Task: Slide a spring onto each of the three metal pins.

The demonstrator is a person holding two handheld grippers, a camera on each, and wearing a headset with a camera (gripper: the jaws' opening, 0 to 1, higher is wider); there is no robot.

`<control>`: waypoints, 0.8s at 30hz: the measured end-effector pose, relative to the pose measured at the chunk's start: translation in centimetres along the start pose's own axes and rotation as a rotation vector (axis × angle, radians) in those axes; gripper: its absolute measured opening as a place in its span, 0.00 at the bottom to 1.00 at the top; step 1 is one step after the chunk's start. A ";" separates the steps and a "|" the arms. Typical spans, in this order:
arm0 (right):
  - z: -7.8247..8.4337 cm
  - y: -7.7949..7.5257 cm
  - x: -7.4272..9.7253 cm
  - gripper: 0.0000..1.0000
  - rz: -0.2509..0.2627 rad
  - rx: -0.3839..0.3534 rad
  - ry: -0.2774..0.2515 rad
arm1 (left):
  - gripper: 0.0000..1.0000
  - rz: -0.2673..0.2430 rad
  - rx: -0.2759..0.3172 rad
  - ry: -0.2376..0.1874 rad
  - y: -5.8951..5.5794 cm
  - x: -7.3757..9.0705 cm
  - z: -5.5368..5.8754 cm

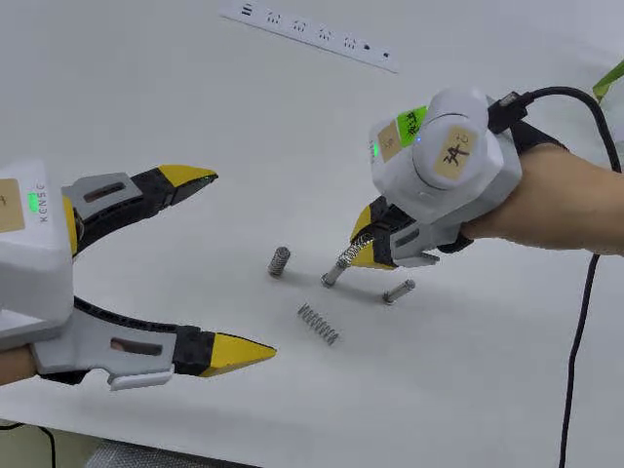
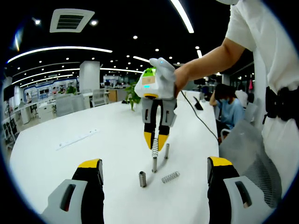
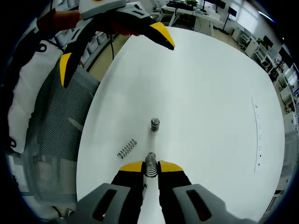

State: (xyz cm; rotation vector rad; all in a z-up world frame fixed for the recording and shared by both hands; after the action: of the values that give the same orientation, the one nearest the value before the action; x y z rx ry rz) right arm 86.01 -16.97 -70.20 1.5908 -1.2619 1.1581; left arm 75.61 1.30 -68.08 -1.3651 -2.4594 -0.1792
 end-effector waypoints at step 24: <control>0.2 -0.1 -2.1 0.12 -0.007 0.024 0.031 | 0.93 -0.001 0.009 -0.001 0.1 -0.3 0.1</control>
State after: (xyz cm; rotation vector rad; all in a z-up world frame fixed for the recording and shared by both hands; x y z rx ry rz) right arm 85.90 -16.56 -72.27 1.5877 -1.2262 1.1926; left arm 75.81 1.07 -68.27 -1.3610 -2.4591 -0.1675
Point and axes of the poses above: the centre of the closed fingertips' face, and the gripper's own axes: x roughly backward along the fingers, y roughly to its left, z roughly out of its underside, the point moved 9 cm from there along x, roughly backward along the fingers, and after that the axes turned 3 degrees about y, right-handed, at the moved point
